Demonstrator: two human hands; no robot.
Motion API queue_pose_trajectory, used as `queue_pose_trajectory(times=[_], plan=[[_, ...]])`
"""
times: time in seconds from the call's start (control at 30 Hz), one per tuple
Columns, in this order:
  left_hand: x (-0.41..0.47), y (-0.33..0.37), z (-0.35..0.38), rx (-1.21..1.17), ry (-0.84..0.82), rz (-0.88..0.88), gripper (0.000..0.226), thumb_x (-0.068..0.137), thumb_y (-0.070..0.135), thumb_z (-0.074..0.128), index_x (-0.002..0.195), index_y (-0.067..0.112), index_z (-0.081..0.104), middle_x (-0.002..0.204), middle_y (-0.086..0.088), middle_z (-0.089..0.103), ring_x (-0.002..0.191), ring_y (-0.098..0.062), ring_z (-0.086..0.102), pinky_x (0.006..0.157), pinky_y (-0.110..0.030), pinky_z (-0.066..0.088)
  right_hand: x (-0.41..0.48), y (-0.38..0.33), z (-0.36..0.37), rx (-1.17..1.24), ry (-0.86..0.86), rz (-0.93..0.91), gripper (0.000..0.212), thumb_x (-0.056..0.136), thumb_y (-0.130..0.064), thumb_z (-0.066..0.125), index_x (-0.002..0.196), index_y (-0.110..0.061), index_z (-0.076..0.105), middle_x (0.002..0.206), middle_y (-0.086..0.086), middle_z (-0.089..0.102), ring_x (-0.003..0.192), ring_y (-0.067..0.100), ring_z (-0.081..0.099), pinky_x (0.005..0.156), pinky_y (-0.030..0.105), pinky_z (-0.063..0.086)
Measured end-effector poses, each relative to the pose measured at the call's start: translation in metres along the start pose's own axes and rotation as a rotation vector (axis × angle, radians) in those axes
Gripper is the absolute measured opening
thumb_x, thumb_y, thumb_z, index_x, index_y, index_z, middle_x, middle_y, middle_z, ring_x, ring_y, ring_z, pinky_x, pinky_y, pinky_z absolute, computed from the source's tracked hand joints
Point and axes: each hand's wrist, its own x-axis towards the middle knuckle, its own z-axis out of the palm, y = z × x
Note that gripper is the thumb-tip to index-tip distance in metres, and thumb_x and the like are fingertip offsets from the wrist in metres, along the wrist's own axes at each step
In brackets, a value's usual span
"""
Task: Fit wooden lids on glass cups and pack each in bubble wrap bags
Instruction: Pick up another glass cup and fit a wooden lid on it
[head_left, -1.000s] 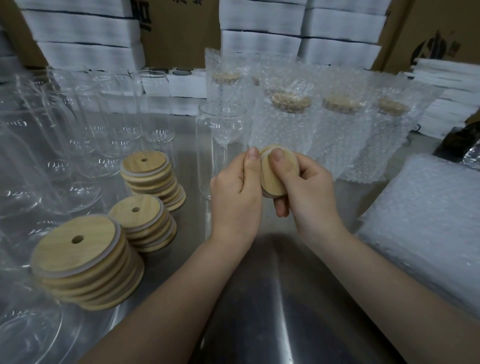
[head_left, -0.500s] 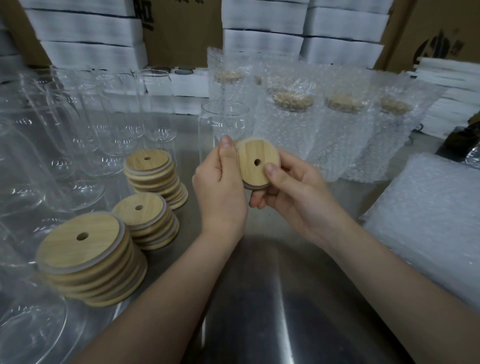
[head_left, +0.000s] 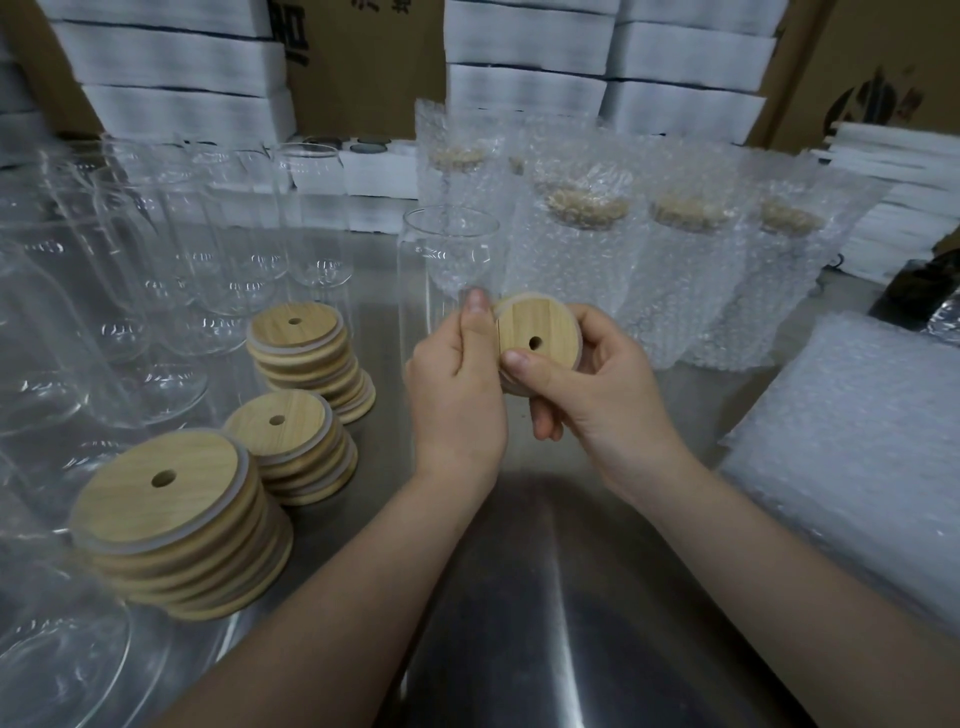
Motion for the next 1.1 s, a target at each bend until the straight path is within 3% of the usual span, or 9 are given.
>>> queue_pose_trajectory(times=[0.1,0.2,0.3,0.43,0.53,0.73,0.87,0.97,1.1], plan=[[-0.0023,0.0011,0.0015,0.034,-0.028,0.011,0.051,0.092,0.04,0.04,0.068,-0.005,0.047,0.064,-0.019,0.05,0.065,-0.023,0.047,0.067,-0.056,0.046,-0.0017,0.0011,0.0017,-0.041,0.069,-0.03,0.03,0.069,-0.024,0.077,0.087,-0.012,0.056,0.059,-0.004,0.061,0.03,0.011,0.041,0.033,0.017,0.03],[-0.0045,0.0018,0.0012,0.062,-0.05,0.041,0.048,0.093,0.038,0.04,0.065,0.001,0.049,0.062,-0.014,0.05,0.063,-0.018,0.046,0.065,-0.052,0.043,-0.0034,0.0018,0.0023,-0.034,0.102,-0.054,0.027,0.074,-0.026,0.076,0.086,-0.012,0.056,0.058,-0.005,0.059,0.028,0.01,0.038,0.031,0.015,0.027],[-0.006,0.0007,0.001,0.115,-0.057,0.077,0.045,0.094,0.038,0.041,0.064,0.005,0.052,0.062,-0.021,0.053,0.061,-0.017,0.048,0.064,-0.052,0.046,-0.0039,0.0021,0.0042,-0.005,0.105,-0.048,0.03,0.08,-0.032,0.075,0.091,-0.011,0.057,0.059,-0.006,0.059,0.028,0.011,0.039,0.03,0.015,0.028],[-0.008,-0.0007,0.0025,0.173,-0.106,0.084,0.036,0.095,0.037,0.042,0.063,0.025,0.053,0.057,-0.001,0.053,0.059,-0.014,0.052,0.064,-0.053,0.05,-0.0038,0.0005,0.0064,0.035,0.12,-0.001,0.038,0.078,-0.046,0.06,0.092,-0.012,0.052,0.052,-0.006,0.053,0.027,0.013,0.041,0.029,0.017,0.029],[-0.0089,-0.0013,0.0027,0.227,-0.129,0.127,0.033,0.097,0.035,0.043,0.065,0.033,0.054,0.052,0.01,0.052,0.054,-0.005,0.051,0.06,-0.043,0.05,-0.0044,-0.0006,0.0062,0.041,0.126,0.014,0.041,0.084,-0.049,0.054,0.095,-0.01,0.052,0.052,-0.002,0.052,0.028,0.016,0.042,0.03,0.019,0.03],[-0.0095,0.0004,0.0038,0.394,-0.07,0.28,0.03,0.097,0.031,0.048,0.07,0.024,0.059,0.062,0.009,0.039,0.057,-0.006,0.043,0.056,-0.015,0.031,-0.003,-0.001,0.0038,0.025,0.152,0.026,0.036,0.106,-0.037,0.036,0.093,-0.009,0.057,0.05,0.001,0.053,0.028,0.016,0.041,0.032,0.019,0.03],[-0.0089,0.004,0.0023,0.485,0.044,0.333,0.023,0.091,0.03,0.06,0.098,0.015,0.076,0.076,0.007,0.042,0.067,-0.011,0.05,0.06,-0.027,0.04,0.0002,0.0002,0.0027,0.016,0.198,0.053,0.038,0.107,-0.034,0.033,0.091,-0.009,0.057,0.057,0.014,0.054,0.029,0.017,0.042,0.033,0.018,0.029],[-0.0077,0.0073,0.0013,0.556,0.165,0.444,0.031,0.086,0.02,0.071,0.114,0.009,0.068,0.101,-0.01,0.053,0.089,-0.025,0.057,0.074,-0.036,0.048,0.0033,0.0008,0.0004,0.106,0.227,0.097,0.044,0.108,-0.034,0.029,0.105,0.001,0.057,0.055,0.011,0.055,0.032,0.02,0.046,0.036,0.022,0.035],[-0.0013,0.0013,-0.0022,0.604,0.26,0.434,0.062,0.079,0.021,0.077,0.131,-0.001,0.05,0.13,-0.023,0.045,0.121,-0.039,0.047,0.101,-0.05,0.04,0.0054,-0.0014,-0.0029,0.231,0.261,0.154,0.042,0.107,-0.032,0.03,0.108,0.0,0.056,0.07,0.013,0.067,0.042,0.024,0.058,0.041,0.026,0.045]])
